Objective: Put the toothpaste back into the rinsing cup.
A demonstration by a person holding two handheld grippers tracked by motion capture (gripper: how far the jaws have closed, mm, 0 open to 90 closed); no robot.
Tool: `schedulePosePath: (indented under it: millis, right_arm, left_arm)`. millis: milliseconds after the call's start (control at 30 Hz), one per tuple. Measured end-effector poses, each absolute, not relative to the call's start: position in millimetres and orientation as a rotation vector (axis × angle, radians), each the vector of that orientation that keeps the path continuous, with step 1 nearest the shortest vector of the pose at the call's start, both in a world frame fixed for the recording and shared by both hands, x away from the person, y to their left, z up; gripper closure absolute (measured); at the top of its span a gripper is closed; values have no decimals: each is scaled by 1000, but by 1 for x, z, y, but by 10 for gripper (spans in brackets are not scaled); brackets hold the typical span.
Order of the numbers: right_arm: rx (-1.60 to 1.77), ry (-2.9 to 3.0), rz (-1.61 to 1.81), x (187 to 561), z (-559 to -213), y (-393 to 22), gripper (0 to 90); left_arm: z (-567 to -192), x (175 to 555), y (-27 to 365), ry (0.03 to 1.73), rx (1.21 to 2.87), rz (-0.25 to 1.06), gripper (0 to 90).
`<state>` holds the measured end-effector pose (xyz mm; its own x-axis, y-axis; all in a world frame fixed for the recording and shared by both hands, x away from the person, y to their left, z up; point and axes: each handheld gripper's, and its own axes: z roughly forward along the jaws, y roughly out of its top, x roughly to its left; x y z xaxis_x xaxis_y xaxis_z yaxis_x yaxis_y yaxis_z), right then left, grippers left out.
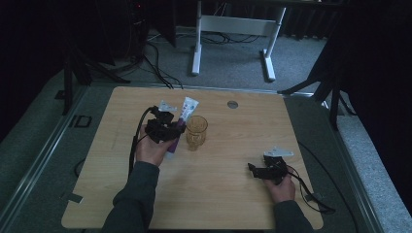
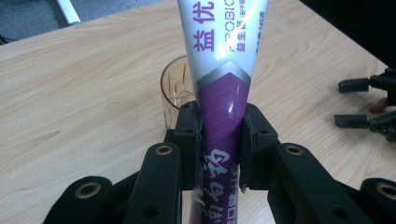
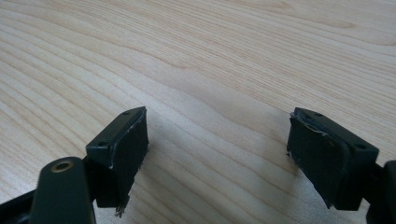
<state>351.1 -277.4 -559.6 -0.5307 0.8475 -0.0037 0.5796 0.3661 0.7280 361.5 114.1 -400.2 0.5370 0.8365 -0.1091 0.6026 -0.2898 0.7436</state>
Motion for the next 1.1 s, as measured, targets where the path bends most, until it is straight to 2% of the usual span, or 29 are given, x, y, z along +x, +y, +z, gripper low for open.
schedulePosePath:
  millis: [1100]
  right_arm:
    - [1245,2253,972,351,-560,-277,205]
  left_arm:
    - [-393,363,116,1040,1878,581,721]
